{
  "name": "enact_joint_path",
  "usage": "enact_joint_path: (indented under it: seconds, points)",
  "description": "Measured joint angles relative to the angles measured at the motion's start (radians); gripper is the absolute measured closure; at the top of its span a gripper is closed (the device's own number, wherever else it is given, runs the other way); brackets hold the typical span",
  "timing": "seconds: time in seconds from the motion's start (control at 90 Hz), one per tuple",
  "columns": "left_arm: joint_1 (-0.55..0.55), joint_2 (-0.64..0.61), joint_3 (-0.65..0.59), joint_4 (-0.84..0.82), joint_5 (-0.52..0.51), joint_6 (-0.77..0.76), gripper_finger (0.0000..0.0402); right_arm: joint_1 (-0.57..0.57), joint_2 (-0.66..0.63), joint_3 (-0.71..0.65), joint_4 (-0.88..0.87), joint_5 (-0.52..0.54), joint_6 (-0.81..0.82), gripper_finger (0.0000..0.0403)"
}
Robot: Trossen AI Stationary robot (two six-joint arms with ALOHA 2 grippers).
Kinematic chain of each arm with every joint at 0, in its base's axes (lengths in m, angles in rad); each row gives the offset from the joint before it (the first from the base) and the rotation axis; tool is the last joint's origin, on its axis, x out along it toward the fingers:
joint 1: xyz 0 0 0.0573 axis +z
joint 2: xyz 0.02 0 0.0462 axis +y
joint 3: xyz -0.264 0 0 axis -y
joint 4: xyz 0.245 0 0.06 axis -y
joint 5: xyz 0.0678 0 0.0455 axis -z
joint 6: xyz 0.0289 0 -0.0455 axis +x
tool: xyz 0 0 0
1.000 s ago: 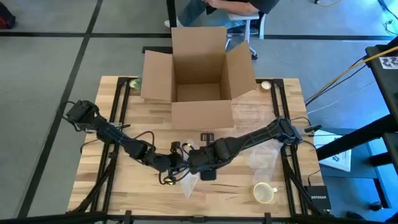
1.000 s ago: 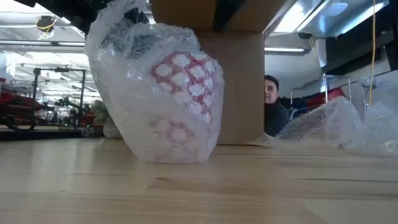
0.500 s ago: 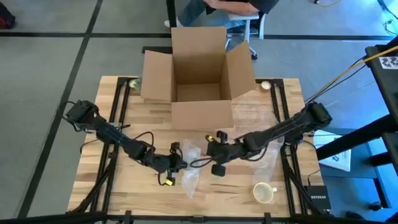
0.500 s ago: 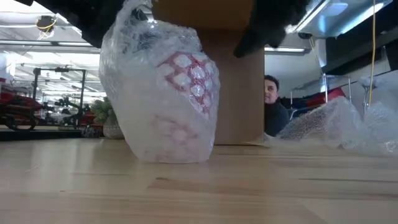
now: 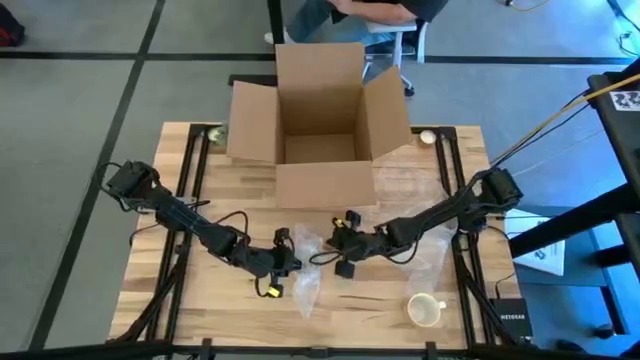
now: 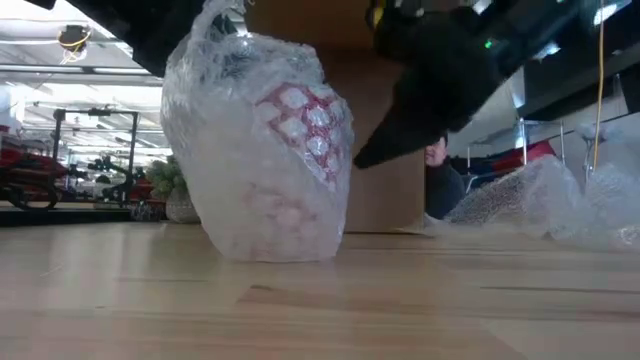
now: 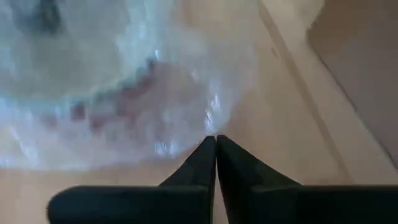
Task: Wrap mug
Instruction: Wrap the red mug with the bubble wrap
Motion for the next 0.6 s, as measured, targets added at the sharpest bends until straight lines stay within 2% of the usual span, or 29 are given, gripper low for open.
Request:
enact_joint_path:
  seconds: [0.1,0.322,0.6]
  points:
    - [0.006,0.0,0.0,0.0,0.0,-0.001,0.0402,0.001,0.016,0.002,0.09,-0.024,-0.021,0.0403]
    - [0.062,0.04,0.003,0.026,0.037,-0.003,0.0402,0.008,0.018,0.001,0.159,-0.05,-0.025,0.0403]
    - [0.088,0.055,0.003,0.022,0.09,0.032,0.0402,0.077,0.036,0.048,0.169,0.032,-0.02,0.0403]
